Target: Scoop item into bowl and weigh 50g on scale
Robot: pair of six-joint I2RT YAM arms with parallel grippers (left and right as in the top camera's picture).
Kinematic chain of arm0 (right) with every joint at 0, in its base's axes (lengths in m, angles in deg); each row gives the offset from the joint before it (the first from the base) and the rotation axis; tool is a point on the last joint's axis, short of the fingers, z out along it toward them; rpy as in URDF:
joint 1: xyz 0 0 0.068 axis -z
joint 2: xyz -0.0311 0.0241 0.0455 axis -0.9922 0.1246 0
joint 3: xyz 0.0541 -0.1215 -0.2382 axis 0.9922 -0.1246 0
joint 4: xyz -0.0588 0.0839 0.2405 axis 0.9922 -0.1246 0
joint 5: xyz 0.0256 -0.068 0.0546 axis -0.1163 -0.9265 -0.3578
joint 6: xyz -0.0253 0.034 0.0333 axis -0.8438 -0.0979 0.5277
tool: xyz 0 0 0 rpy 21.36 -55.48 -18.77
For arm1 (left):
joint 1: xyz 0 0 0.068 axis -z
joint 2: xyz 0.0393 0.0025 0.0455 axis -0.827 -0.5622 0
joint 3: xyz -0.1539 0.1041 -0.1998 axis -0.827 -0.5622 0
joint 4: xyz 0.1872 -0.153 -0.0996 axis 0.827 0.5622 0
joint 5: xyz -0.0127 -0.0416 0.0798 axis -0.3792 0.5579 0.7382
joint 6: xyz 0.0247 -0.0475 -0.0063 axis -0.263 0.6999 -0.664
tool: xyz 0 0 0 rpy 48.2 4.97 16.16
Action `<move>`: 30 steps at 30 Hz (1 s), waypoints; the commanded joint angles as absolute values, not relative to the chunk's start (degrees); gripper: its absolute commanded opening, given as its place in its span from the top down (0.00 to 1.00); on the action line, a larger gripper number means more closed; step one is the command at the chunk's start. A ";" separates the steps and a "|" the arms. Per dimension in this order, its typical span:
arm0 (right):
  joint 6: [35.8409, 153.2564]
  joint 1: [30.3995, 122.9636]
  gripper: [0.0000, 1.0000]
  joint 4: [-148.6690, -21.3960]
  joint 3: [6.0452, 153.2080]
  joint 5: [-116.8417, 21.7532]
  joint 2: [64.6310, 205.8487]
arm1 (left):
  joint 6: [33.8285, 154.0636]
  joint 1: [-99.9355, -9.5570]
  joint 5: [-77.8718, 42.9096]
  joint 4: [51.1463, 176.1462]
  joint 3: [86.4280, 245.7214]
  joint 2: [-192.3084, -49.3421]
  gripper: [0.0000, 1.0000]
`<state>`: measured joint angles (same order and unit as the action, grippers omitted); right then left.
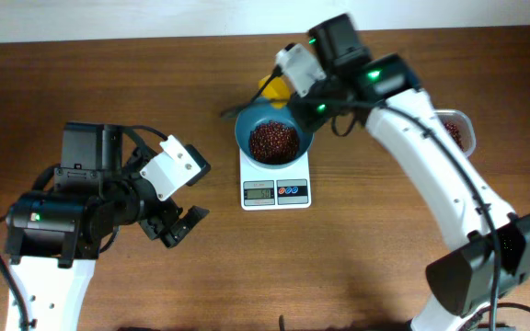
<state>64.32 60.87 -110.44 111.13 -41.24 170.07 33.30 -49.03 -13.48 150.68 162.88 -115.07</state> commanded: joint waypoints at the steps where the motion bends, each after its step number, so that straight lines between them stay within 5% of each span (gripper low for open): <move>1: 72.43 70.44 0.96 -108.76 112.47 -16.08 169.00 | 34.05 -49.31 -14.46 150.62 163.93 -115.22 0.01; 12: 78.16 98.51 0.96 -102.99 112.44 5.21 169.00 | 34.05 -49.31 -14.46 150.62 163.93 -115.22 0.01; 16: 77.94 104.21 0.96 -102.46 112.64 -13.46 168.95 | 34.05 -49.31 -14.46 150.62 163.93 -115.22 0.01; 21: 85.17 108.80 0.96 -100.47 125.78 -17.17 166.57 | 34.05 -49.31 -14.46 150.62 163.93 -115.22 0.01; 27: 90.35 122.92 0.96 -128.89 139.09 -45.33 160.65 | 34.05 -49.31 -14.46 150.62 163.93 -115.22 0.01; 30: 93.17 128.93 0.96 -140.49 139.07 -48.67 158.88 | 34.05 -49.31 -14.46 150.62 163.93 -115.22 0.01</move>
